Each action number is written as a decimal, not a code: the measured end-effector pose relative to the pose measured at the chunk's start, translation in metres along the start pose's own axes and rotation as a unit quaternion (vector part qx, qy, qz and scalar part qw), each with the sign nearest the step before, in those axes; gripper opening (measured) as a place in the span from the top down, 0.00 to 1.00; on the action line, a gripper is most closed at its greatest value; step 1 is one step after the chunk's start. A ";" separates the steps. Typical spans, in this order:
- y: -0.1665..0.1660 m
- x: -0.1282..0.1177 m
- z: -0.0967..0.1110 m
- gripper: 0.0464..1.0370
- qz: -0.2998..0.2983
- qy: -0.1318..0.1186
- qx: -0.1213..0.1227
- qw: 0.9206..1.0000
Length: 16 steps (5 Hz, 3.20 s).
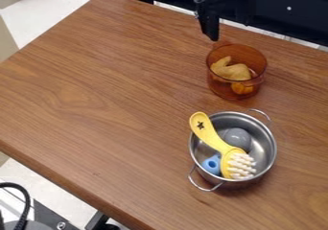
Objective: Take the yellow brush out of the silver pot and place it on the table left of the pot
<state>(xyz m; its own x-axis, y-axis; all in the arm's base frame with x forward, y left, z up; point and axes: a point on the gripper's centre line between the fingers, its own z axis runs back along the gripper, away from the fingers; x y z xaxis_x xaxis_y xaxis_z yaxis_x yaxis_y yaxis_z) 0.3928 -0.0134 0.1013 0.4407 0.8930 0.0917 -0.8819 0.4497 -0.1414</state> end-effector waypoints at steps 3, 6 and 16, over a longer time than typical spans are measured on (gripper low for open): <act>0.025 -0.007 -0.009 0.04 -0.009 0.020 0.015 1.000; 0.065 -0.026 0.022 0.04 -0.013 0.033 0.031 0.999; 0.107 -0.122 -0.020 0.04 0.047 0.047 0.055 0.996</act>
<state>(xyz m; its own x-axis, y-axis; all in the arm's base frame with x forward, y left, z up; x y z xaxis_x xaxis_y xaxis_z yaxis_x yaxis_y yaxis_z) 0.2481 -0.0733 0.0552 0.3649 0.9310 -0.0101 -0.9306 0.3644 -0.0349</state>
